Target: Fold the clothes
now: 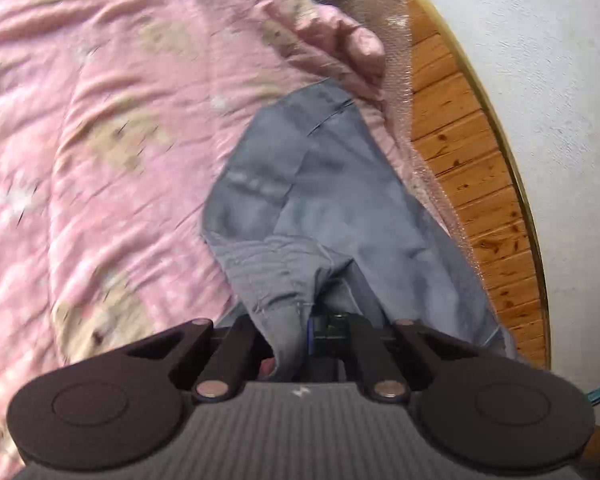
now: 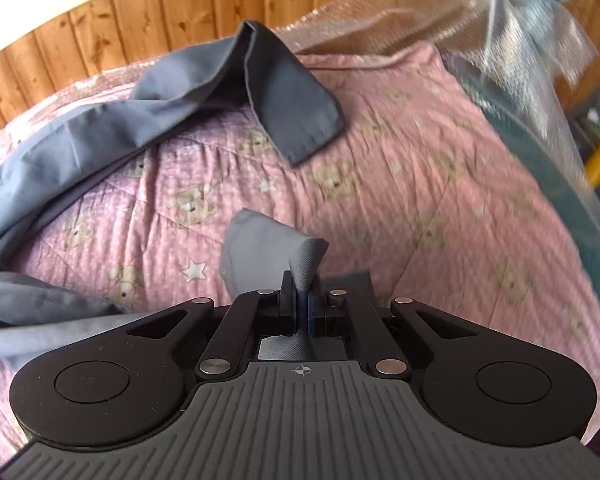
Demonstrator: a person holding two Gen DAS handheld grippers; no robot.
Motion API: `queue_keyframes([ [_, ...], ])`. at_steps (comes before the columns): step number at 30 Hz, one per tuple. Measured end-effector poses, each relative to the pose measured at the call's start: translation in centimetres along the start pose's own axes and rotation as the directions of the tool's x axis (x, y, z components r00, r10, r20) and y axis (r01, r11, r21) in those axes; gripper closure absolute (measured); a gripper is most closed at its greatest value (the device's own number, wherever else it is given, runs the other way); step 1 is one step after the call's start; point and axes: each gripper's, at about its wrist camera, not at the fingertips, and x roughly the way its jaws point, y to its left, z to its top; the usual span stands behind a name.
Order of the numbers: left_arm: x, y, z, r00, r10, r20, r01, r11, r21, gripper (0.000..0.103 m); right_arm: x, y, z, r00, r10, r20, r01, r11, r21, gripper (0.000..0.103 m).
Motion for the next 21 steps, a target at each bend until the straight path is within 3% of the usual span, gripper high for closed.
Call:
queue_keyframes([
  [2,-3.6,-3.8,3.4,0.985,-0.12,0.121,0.112,0.991,0.071,0.1,-1.9,-0.4,0.3,0.994,0.037,0.101,-0.042,0.998,0.05,0.102],
  [3,-5.9,-5.9,5.2,0.965,-0.187,0.183,0.169,0.979,0.114,0.1,-3.5,-0.5,0.8,0.983,0.056,0.173,-0.067,0.996,0.063,0.102],
  [5,-10.7,-9.2,8.0,0.922,-0.278,0.271,0.222,0.95,0.218,0.1,-7.4,-0.7,1.2,0.948,0.088,0.305,-0.114,0.991,0.069,0.102],
  [6,-12.2,-9.4,8.8,0.916,-0.282,0.287,0.22,0.948,0.23,0.1,-9.7,-0.7,0.9,0.925,0.103,0.365,-0.133,0.989,0.058,0.102],
  [7,-13.2,-9.3,9.4,0.923,-0.257,0.286,0.192,0.953,0.235,0.1,-11.1,-0.7,0.2,0.918,0.104,0.383,-0.133,0.99,0.049,0.102],
  [9,-12.9,-7.4,10.1,0.971,-0.104,0.216,0.053,0.972,0.229,0.099,-11.2,-0.9,-2.9,0.941,0.103,0.323,-0.117,0.993,0.024,0.102],
  [10,-11.9,-6.0,9.6,0.988,-0.015,0.153,-0.02,0.974,0.224,0.099,-9.8,-1.2,-5.0,0.967,0.099,0.235,-0.109,0.994,0.031,0.102],
  [11,-10.9,-4.6,9.2,0.993,0.074,0.089,-0.093,0.97,0.225,0.099,-7.5,-1.7,-7.6,0.988,0.097,0.118,-0.105,0.992,0.064,0.101],
  [12,-10.0,-3.2,8.5,0.989,0.146,0.034,-0.15,0.963,0.224,0.099,-5.0,-2.2,-10.4,0.996,0.087,-0.005,-0.086,0.99,0.108,0.1],
  [13,-9.3,-1.8,7.7,0.982,0.19,-0.006,-0.184,0.958,0.219,0.099,-2.8,-2.7,-13.0,0.99,0.062,-0.124,-0.043,0.988,0.15,0.099],
  [15,-8.5,0.2,6.1,0.971,0.231,-0.062,-0.215,0.957,0.193,0.1,-0.9,-4.5,-16.8,0.971,0.025,-0.237,0.046,0.956,0.288,0.09],
  [16,-8.3,0.7,5.5,0.968,0.238,-0.075,-0.221,0.957,0.188,0.1,-1.1,-5.4,-17.6,0.97,0.031,-0.241,0.059,0.932,0.358,0.076],
  [17,-8.3,1.2,5.1,0.965,0.25,-0.083,-0.231,0.953,0.194,0.1,-1.5,-6.4,-18.2,0.97,0.04,-0.238,0.067,0.902,0.427,0.073],
  [18,-8.4,1.4,5.0,0.964,0.253,-0.085,-0.233,0.952,0.199,0.1,-2.3,-6.7,-17.8,0.978,0.015,-0.209,0.076,0.904,0.421,0.073],
  [19,-8.5,1.5,5.1,0.964,0.25,-0.084,-0.23,0.952,0.201,0.1,-3.2,-6.8,-17.3,0.984,-0.015,-0.176,0.086,0.91,0.406,0.067],
  [21,-8.6,1.7,5.4,0.966,0.244,-0.084,-0.223,0.953,0.207,0.1,-5.2,-6.4,-15.0,0.986,-0.151,-0.071,0.166,0.929,0.332,0.053],
])
